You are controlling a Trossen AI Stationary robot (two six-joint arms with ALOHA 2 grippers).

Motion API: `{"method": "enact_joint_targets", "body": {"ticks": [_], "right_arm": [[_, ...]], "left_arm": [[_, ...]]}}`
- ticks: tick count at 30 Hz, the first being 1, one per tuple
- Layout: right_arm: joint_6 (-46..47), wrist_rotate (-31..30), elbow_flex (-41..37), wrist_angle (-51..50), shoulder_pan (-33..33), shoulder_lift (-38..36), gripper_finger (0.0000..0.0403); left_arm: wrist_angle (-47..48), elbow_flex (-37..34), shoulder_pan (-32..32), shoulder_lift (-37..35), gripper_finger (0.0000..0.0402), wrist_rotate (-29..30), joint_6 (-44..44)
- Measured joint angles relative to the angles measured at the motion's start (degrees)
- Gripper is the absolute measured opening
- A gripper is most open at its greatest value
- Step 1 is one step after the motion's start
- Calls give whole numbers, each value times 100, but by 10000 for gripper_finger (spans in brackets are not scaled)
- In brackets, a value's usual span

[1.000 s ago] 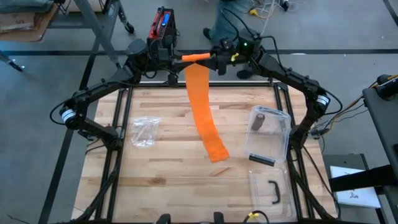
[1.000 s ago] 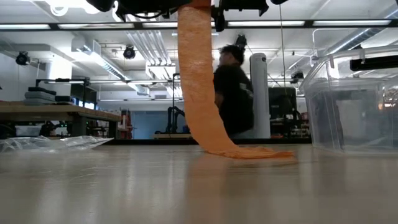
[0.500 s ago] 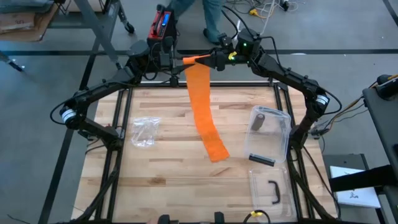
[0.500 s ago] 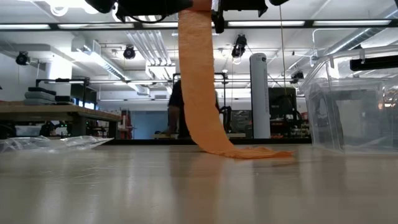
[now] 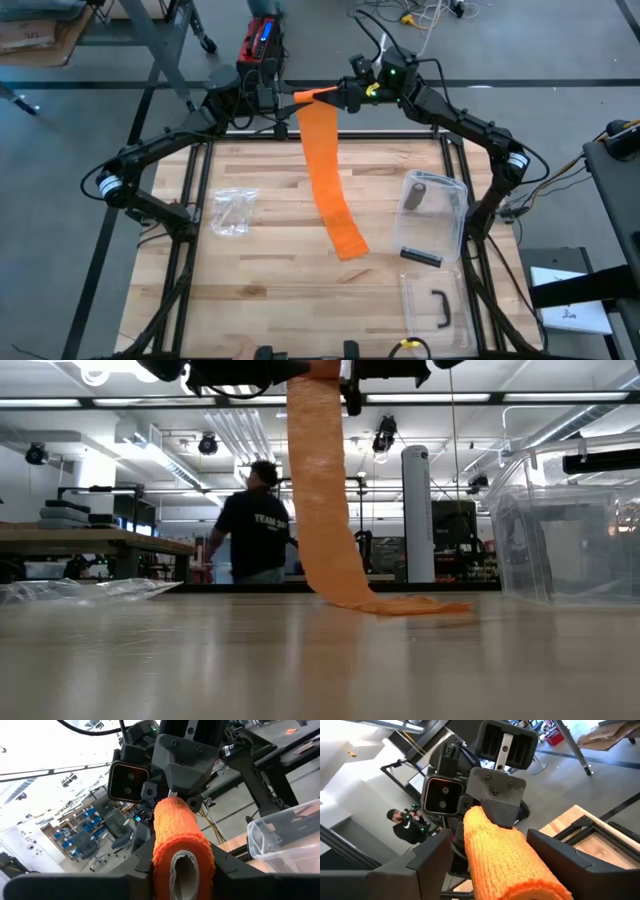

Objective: Roll bandage
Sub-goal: Roll the orange bandage

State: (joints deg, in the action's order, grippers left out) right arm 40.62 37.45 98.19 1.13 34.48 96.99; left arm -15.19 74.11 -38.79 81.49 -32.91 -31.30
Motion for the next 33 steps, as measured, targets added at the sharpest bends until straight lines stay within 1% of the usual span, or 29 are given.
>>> {"method": "enact_joint_targets", "body": {"ticks": [16,19,23,26,29,33], "right_arm": [[-24,-2,7,120,-48,136,177],[-114,2,7,118,-48,136,165],[-461,24,7,116,-48,136,157],[-911,13,5,111,-48,136,157],[-1611,0,4,103,-48,136,155],[-2687,-22,4,92,-50,136,148]], "left_arm": [[-18,0,7,-2,94,-5,-119],[-17,0,18,-2,99,-109,-79],[-18,0,63,-3,125,-112,367],[-14,4,66,-6,156,-150,1091],[-16,9,68,-11,189,-190,1805],[61,11,61,-15,228,-254,2309]]}}
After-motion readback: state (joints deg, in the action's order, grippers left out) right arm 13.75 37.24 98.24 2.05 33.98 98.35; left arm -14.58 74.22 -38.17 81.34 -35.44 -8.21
